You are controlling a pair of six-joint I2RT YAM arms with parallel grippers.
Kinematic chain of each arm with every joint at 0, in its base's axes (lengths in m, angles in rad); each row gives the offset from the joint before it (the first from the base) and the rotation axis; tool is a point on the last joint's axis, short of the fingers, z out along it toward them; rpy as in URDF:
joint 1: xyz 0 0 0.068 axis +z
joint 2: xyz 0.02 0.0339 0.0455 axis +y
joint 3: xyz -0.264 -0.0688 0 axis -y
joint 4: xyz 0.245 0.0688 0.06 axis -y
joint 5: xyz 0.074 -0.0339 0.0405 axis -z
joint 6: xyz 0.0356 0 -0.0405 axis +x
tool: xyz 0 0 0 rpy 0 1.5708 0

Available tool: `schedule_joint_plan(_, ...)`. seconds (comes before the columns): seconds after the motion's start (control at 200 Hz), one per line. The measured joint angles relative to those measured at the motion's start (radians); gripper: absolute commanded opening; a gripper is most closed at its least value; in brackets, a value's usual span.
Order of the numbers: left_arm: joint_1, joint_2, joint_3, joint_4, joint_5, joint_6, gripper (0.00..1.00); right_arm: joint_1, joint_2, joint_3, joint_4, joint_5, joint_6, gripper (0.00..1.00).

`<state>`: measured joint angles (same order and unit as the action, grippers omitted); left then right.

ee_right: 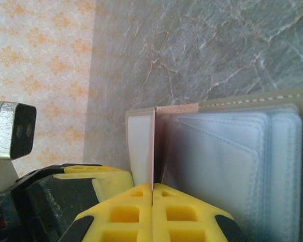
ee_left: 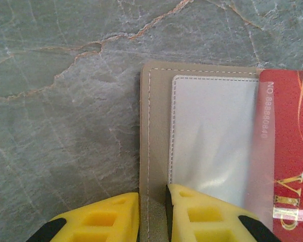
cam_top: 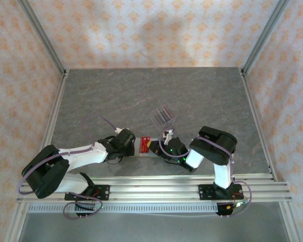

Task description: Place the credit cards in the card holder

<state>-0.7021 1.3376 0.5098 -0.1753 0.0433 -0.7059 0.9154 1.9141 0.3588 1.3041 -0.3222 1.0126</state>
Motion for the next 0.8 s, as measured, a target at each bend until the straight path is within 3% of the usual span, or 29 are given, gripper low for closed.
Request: schedule_joint_plan(0.801,0.0,0.0,0.006,-0.012,-0.003,0.0,0.22,0.011,0.008,-0.007,0.013,0.01,0.051,0.0)
